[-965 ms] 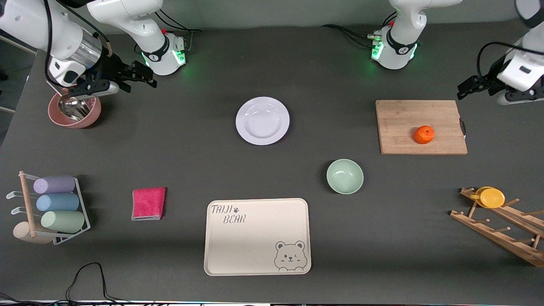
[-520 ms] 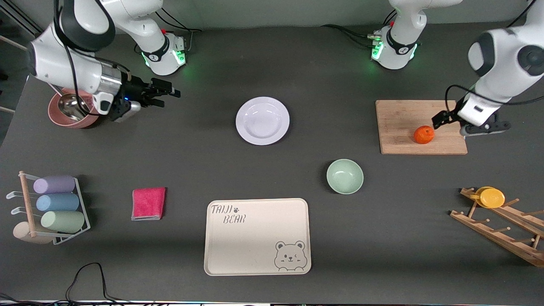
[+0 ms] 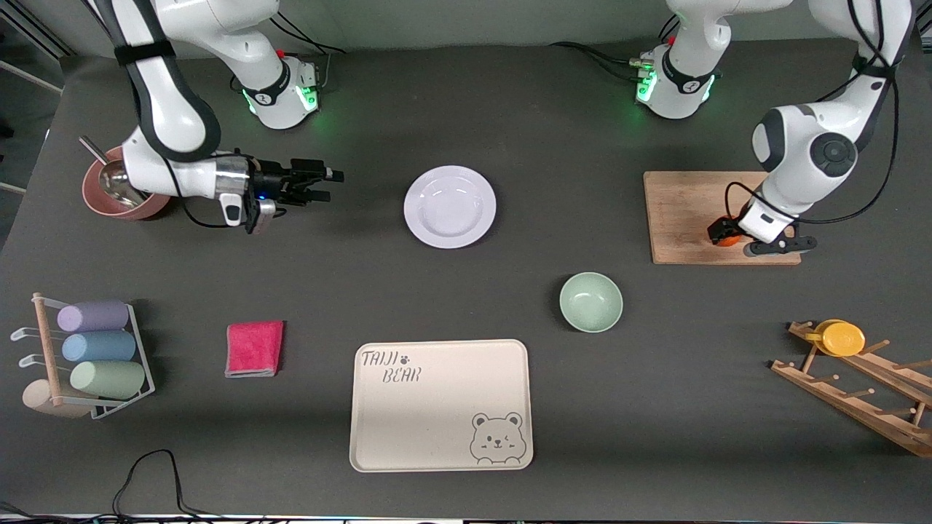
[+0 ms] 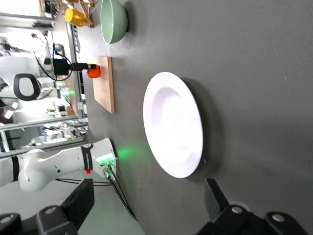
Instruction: Place orange and plate with both arms
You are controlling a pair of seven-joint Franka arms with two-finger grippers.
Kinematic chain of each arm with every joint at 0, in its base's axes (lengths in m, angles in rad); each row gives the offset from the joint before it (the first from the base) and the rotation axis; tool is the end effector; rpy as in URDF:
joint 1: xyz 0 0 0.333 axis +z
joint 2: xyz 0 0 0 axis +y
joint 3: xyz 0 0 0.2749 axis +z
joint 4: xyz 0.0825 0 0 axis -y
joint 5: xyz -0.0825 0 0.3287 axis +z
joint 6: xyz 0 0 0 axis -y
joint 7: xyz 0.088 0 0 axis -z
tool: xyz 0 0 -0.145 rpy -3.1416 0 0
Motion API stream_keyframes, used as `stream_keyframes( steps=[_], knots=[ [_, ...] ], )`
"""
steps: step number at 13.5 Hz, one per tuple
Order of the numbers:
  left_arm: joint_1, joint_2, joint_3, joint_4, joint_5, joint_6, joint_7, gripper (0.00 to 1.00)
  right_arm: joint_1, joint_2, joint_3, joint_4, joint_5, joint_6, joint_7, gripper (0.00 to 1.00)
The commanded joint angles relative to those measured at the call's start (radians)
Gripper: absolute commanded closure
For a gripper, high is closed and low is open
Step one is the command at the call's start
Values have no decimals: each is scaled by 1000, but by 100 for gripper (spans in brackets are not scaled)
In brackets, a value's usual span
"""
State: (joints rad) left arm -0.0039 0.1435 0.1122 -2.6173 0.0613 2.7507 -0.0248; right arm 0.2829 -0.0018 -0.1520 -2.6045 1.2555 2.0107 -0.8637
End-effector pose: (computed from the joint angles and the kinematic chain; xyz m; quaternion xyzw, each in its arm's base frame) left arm 0.4039 0.0444 0.1732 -0.9991 -0.0376 0.0056 0.0193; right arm 0.3543 0.1365 0.2320 -0.8684 -0.0228 0.0645 0.4911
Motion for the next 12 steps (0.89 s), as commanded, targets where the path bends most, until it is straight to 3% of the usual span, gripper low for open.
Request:
stream_keyframes(
  steps=[1,2,3,4,5,10,12],
  knots=[
    [-16,-18,6,-9,2,0,-20,0,10,87,-8,4,93,0,-101,0],
    [-18,-18,6,-9,2,0,-18,0,10,118,-8,-8,122,-9,-147,0],
    [-18,-21,6,-9,2,-2,-14,10,9,144,-9,-25,175,-24,-208,0],
    [-18,-30,6,-15,2,-3,-1,75,10,175,-9,-38,236,-38,-277,0],
    [-18,-39,6,-17,2,-9,5,100,10,209,-9,-43,267,-39,-328,0],
    [-19,-107,6,-9,2,-97,5,100,-1,316,-44,-39,280,-112,-444,0],
    [-28,-195,-2,44,2,-213,-4,100,-4,361,-44,-32,303,-115,-503,0]
  ],
)
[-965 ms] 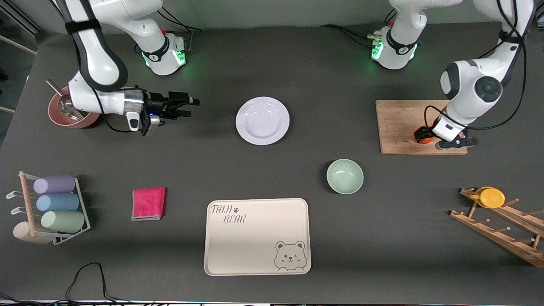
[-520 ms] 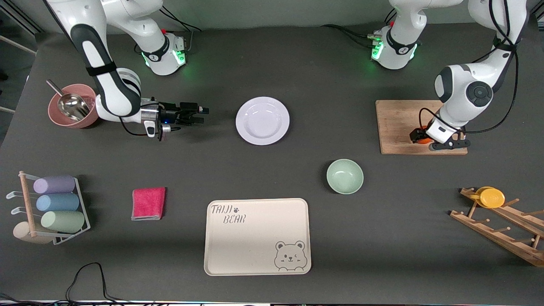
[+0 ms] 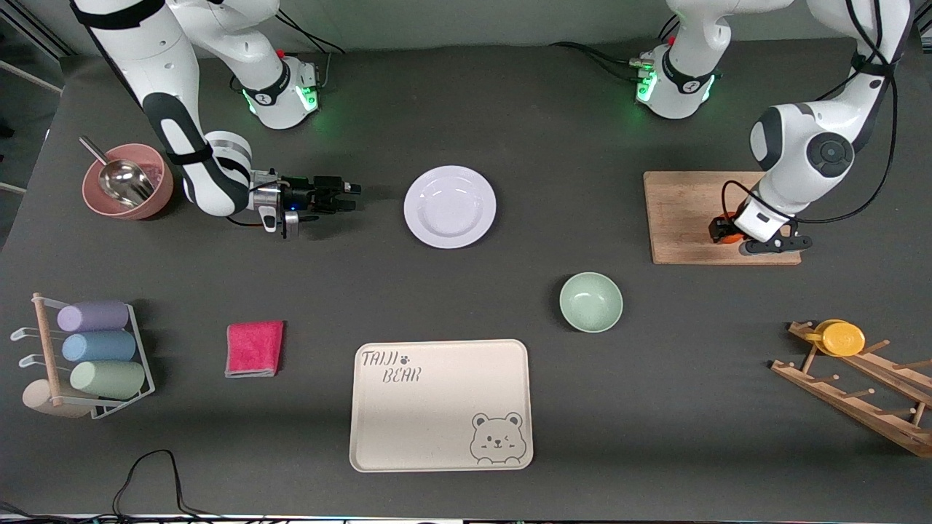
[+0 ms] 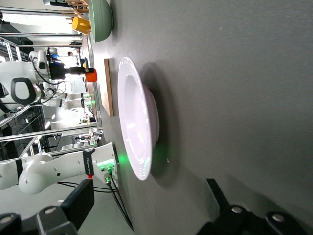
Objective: Place orange and plate with both arms
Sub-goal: 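Carry the orange toward the plate while the right gripper grips the plate rim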
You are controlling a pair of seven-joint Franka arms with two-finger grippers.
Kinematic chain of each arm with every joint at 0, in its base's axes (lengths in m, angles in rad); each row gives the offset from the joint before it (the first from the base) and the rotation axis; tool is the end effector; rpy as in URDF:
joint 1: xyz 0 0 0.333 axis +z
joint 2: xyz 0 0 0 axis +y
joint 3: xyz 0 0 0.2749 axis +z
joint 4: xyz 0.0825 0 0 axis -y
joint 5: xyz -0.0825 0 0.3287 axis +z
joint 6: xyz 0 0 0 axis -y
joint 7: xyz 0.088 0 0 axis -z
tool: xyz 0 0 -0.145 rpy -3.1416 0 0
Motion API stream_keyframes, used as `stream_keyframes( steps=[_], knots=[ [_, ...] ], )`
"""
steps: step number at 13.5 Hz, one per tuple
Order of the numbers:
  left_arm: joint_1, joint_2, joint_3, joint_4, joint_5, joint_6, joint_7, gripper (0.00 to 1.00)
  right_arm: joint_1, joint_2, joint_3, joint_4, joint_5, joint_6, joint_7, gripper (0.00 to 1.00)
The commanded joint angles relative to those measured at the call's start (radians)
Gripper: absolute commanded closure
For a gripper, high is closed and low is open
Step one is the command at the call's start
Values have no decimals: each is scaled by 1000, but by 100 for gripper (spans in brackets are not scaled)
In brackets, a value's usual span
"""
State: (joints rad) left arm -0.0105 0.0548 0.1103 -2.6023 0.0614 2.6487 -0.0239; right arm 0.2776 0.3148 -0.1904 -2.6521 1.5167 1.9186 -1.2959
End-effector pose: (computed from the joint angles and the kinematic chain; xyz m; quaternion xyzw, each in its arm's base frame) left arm 0.4083 0.0410 0.2049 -0.9992 -0.0347 0.0048 0.0173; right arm 0.3098 0.1245 0.1242 -0.8363 -0.0008 0.0457 0.5463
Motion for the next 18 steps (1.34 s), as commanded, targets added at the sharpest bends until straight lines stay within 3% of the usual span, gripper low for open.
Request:
stream_keyframes(
  steps=[1,4,6,9,14,16,18],
  knots=[
    [-26,-145,-1,80,2,-210,-8,100,2,56,-6,17,55,-47,-85,0],
    [-26,-184,-21,346,2,-609,-13,100,2,69,-7,18,62,-66,-86,0],
    [-31,-181,-27,526,2,-809,-4,100,-3,69,-7,18,60,-64,-85,0],
    [-40,-159,-41,726,0,-1018,2,100,-3,69,-9,20,59,-64,-83,14],
    [-95,-92,-49,873,-11,-1085,-27,100,-3,72,-11,23,56,-61,-86,48],
    [-155,-58,-72,904,-60,-1087,-167,100,-3,79,-11,24,56,-61,-86,55],
    [-181,-14,-166,910,-72,-1043,-343,100,-3,81,-11,24,54,-61,-88,57]
  ],
)
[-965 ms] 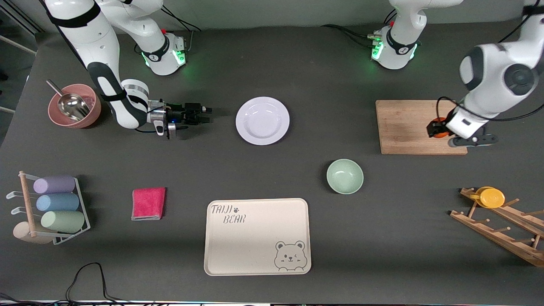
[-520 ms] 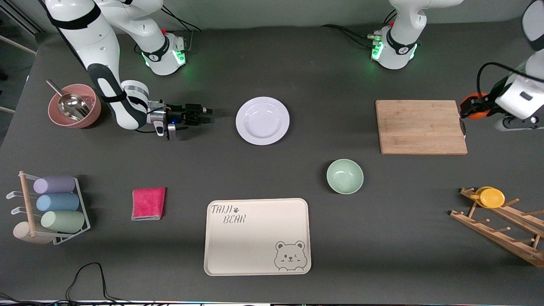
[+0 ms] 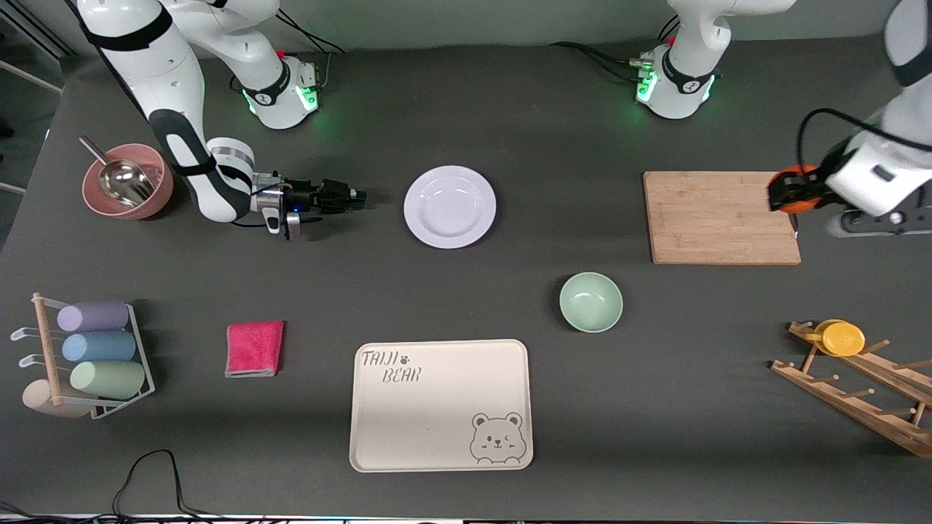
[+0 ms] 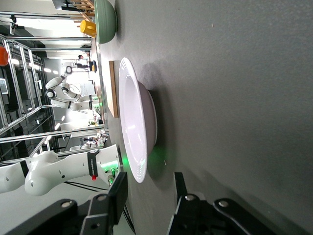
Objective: Place orange and plate with both arms
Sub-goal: 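Carry the orange toward the plate while the right gripper grips the plate rim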
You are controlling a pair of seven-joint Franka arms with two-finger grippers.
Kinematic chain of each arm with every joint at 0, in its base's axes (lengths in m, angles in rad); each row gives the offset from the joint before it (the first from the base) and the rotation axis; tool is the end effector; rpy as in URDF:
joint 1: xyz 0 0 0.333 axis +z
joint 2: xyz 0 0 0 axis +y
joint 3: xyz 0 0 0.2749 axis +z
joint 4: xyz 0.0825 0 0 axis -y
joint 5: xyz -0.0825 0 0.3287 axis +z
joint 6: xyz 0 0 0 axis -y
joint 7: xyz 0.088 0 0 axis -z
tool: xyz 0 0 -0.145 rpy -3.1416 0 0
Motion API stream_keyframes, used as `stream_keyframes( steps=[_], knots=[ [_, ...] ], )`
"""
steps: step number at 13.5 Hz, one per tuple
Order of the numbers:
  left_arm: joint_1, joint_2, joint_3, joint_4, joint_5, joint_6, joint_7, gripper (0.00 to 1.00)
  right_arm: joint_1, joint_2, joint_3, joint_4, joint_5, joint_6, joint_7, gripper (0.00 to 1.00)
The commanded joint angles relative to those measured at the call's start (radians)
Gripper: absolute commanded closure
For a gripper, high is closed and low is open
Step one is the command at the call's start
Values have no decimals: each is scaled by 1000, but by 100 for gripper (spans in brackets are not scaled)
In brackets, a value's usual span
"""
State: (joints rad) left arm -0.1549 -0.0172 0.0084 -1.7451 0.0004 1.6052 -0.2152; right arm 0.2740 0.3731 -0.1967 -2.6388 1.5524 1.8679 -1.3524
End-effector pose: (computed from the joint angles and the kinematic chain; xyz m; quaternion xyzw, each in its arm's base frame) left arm 0.4797 -0.0707 0.4847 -0.9975 -0.0343 0.0603 0.0111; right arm 0.3070 0.1257 0.1124 -0.8246 0.0031 0.0398 0.5644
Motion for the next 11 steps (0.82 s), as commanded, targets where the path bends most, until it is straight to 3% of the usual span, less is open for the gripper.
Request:
stream_keyframes(
  steps=[1,6,11],
  knots=[
    [-37,91,-127,71,-11,33,-241,100,1,23,-4,11,18,-10,-30,58],
    [-58,282,-390,130,1,185,-663,100,1,27,-6,14,11,-7,-31,62],
    [-234,453,-403,128,29,381,-926,100,1,56,-6,22,11,-7,-53,62]
  ],
)
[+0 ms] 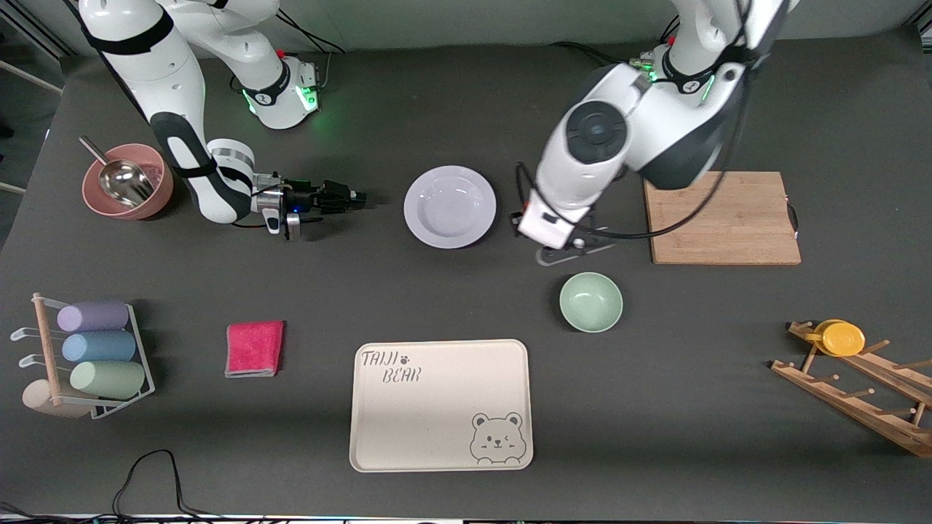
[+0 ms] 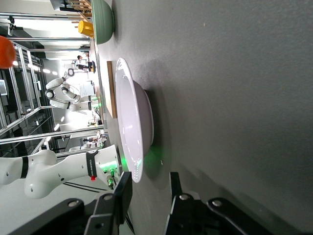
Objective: Place orange and plate with both arms
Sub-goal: 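Carry the orange toward the plate while the right gripper grips the plate rim, then lower the orange onto the white plate and open the left gripper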
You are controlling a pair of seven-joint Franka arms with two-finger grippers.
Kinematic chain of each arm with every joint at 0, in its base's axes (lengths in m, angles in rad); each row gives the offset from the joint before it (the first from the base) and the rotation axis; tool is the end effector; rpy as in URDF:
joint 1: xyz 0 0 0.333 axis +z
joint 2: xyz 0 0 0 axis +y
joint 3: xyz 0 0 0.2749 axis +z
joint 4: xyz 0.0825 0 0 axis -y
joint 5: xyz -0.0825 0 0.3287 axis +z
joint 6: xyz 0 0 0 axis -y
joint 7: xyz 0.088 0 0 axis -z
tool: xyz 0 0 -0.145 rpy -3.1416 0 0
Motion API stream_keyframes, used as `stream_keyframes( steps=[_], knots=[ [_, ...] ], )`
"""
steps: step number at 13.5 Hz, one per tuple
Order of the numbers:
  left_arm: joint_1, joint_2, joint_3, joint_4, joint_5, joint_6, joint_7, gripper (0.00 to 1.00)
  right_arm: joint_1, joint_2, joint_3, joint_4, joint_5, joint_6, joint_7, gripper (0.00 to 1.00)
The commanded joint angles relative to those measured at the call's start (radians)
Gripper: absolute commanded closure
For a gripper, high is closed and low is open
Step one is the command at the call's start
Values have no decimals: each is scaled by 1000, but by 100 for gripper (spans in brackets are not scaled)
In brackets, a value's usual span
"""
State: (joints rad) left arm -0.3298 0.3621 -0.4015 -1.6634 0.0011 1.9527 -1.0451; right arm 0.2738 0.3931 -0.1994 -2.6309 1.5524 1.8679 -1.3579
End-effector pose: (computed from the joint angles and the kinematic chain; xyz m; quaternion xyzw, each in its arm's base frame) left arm 0.4450 -0.3765 0.3549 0.9835 0.1656 -0.0677 0.0264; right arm 0.3065 0.1238 0.1069 -0.8259 0.0050 0.0422 0.5622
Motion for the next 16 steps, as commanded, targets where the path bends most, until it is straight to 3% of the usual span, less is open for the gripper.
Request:
stream_keyframes(
  steps=[1,8,16],
  knots=[
    [-95,112,7,47,45,79,-154,100,1,44,-3,18,11,-7,-52,62],
    [-248,299,12,44,132,290,-371,100,1,70,-3,28,11,-7,-61,62],
    [-322,365,16,34,180,341,-429,100,1,72,-3,28,11,-6,-61,62]
  ],
)
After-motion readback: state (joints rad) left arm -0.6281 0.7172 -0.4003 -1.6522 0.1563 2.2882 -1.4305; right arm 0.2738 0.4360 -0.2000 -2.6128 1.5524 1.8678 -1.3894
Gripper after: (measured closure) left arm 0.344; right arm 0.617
